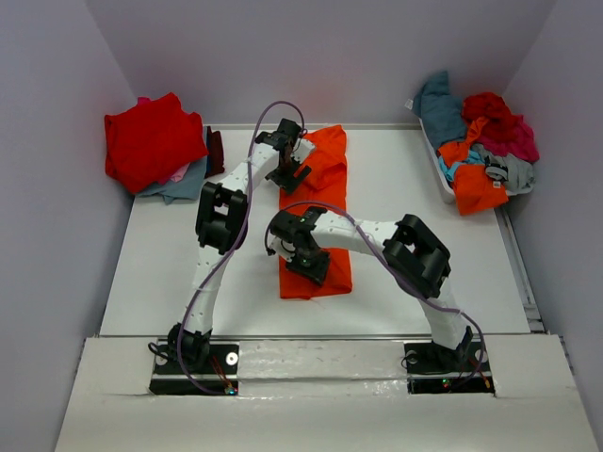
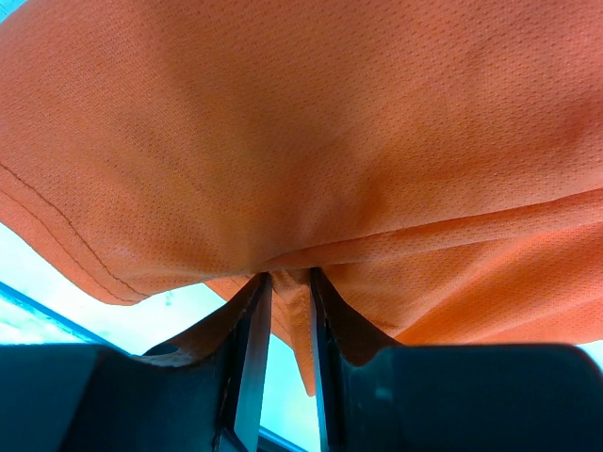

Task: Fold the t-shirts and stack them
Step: Fold the tshirt

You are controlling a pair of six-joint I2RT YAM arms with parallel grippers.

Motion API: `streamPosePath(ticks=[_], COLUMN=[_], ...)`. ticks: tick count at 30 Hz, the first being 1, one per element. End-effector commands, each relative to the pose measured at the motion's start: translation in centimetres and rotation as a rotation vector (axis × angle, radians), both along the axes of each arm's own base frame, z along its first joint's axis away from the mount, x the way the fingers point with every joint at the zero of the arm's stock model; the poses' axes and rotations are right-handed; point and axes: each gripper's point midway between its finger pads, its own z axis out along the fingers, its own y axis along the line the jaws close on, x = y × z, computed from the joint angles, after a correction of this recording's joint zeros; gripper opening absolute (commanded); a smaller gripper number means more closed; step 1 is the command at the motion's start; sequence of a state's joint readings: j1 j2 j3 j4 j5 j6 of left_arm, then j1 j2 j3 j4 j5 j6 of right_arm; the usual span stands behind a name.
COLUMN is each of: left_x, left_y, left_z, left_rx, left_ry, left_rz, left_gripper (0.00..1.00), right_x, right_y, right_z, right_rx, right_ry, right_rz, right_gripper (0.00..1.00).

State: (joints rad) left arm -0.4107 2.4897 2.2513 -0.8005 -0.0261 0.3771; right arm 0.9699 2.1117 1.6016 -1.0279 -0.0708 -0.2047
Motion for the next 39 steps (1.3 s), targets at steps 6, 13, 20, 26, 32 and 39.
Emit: streamPosePath(ticks=[6,13,20,26,32,39], left_x=[-3.2,-3.2,-3.1,-2.8,-2.7,-2.8], left_y=[3.2,3.3,3.3,4.2,4.6,4.6], left_z=[-3.6,-3.9,-3.8,-3.9,-4.1,-4.2], left_rx=[0.124,0.127,0.131,0.133,0.132,0.136], left_ry=[0.153,0.158,0.156,0.163,0.168,0.173], left_rz=[-0.002,0.0,-0.003,0.01,0.02,0.021], left_gripper=[0.92,0.92,0.92,0.92,0.92,0.92], right_x=[-0.5,-0.8,-1.7,-2.5,-3.5,-4.8], right_y=[-0.1,-0.2,-0.4,-1.2,-2.6,-4.0], right_z=[0.0,0.4,1.4,2.4,2.9,2.9], right_rx=[0.014,0.018,0.032,0.032,0.015,0.001], right_ry=[0.009,0.021,0.059,0.078,0.093,0.127], right_rz=[-0.01,-0.005,0.015,0.027,0.035,0.041], right_gripper=[0.2,0.09,0.08,0.07,0.07,0.07])
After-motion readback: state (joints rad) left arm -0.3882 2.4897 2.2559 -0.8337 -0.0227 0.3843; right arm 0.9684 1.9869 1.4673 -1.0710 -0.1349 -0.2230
